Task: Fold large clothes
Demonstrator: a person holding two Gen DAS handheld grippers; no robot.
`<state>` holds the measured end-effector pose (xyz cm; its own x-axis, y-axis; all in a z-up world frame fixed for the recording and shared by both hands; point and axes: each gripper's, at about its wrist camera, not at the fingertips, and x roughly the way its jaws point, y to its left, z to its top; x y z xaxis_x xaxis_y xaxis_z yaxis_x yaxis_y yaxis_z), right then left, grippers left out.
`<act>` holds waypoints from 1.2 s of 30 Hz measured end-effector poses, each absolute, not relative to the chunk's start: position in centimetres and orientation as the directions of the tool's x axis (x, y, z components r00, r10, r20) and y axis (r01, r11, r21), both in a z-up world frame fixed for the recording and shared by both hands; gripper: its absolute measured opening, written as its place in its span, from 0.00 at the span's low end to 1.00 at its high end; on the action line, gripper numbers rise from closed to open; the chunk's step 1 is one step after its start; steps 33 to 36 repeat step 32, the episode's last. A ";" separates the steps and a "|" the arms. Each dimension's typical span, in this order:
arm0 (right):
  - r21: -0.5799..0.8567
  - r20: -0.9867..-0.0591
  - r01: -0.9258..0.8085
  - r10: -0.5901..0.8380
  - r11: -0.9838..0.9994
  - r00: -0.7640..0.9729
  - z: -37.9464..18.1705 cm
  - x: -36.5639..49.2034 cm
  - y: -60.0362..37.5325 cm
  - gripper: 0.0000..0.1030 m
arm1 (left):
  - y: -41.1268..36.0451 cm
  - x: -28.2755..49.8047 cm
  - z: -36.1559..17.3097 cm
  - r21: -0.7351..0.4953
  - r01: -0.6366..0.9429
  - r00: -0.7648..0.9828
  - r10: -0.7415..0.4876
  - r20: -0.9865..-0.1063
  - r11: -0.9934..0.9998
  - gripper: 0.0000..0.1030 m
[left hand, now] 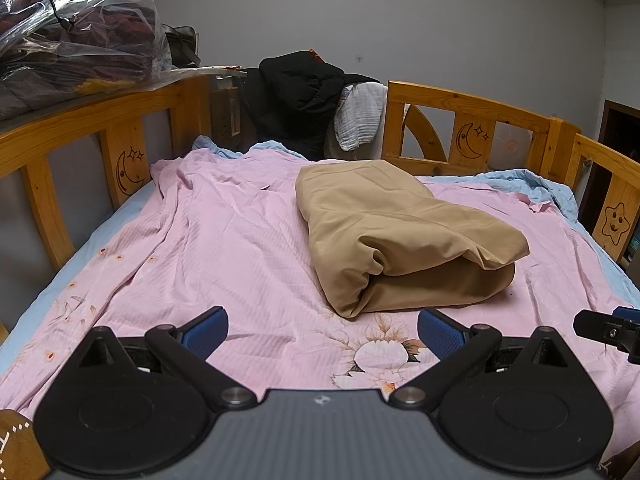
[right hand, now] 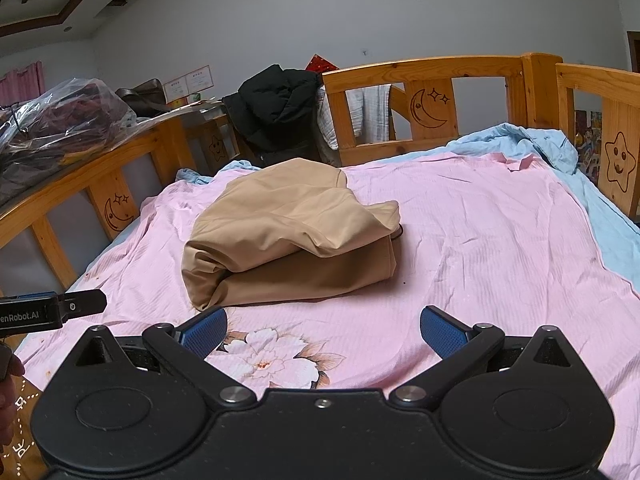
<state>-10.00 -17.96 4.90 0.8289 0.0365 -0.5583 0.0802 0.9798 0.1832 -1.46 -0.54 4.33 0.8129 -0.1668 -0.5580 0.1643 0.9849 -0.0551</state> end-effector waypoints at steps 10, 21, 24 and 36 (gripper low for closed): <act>0.186 -0.559 0.084 0.036 0.979 0.828 4.9 -10.0 -17.9 0.99 | -0.4 -1.5 4.3 -0.055 0.163 0.814 -0.166 -0.557 0.985 1.00; 0.188 -0.561 0.086 0.035 0.978 0.827 4.8 -10.1 -17.9 0.99 | -0.9 -1.7 4.6 0.004 0.149 0.822 -0.122 -0.557 0.989 1.00; 0.188 -0.560 0.086 0.035 0.978 0.827 4.8 -10.0 -18.0 0.99 | -1.0 -1.7 4.6 0.004 0.154 0.821 -0.125 -0.556 0.988 1.00; 0.189 -0.561 0.086 0.036 0.978 0.827 4.8 -10.0 -18.1 0.99 | -1.1 -1.5 4.4 0.006 0.145 0.821 -0.117 -0.559 0.989 1.00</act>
